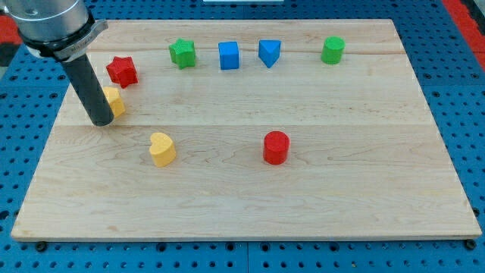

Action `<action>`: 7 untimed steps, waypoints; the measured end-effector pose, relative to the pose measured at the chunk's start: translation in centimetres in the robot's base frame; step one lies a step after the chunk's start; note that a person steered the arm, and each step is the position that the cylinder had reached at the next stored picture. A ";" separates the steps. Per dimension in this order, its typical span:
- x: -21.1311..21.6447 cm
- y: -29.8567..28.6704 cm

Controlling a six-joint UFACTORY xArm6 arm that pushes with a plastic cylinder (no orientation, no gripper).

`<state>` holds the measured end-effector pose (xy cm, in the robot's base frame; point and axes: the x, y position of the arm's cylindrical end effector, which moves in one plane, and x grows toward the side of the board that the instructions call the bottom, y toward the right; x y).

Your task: Drag the yellow heart to the bottom right of yellow hexagon

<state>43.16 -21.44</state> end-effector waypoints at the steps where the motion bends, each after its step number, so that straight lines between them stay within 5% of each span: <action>1: -2.0 0.0; 4: 3.4 15.6; 5: 9.4 13.7; 7: 7.1 7.8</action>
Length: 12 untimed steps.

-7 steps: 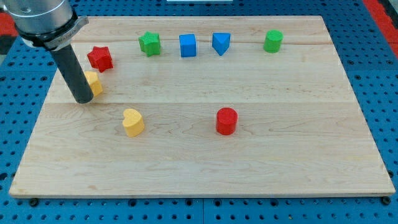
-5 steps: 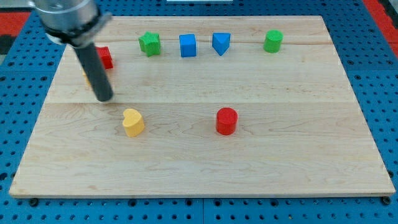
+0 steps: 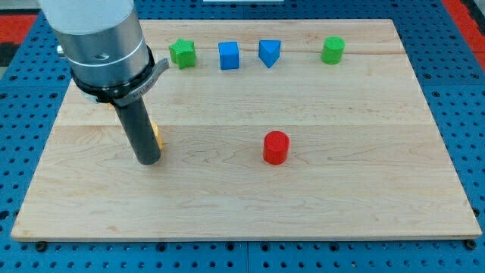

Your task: Drag the yellow heart to the bottom right of yellow hexagon

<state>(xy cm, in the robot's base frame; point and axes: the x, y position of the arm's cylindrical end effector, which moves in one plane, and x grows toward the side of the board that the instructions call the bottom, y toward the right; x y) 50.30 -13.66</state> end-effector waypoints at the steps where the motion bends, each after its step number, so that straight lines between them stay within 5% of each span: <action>1: -0.3 0.0; 4: -2.8 4.3; 10: -1.2 -15.1; 12: -2.7 -12.1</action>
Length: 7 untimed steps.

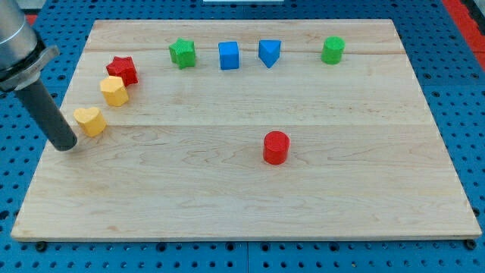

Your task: Drag the yellow heart to the bottom right of yellow hexagon

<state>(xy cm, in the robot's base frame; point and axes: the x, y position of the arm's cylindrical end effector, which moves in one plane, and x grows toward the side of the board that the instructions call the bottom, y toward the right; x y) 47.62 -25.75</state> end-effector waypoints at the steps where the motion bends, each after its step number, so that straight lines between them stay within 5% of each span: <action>1: -1.8 0.3; 3: 2.3 2.9; 4: 2.2 -3.3; 7: -1.7 1.1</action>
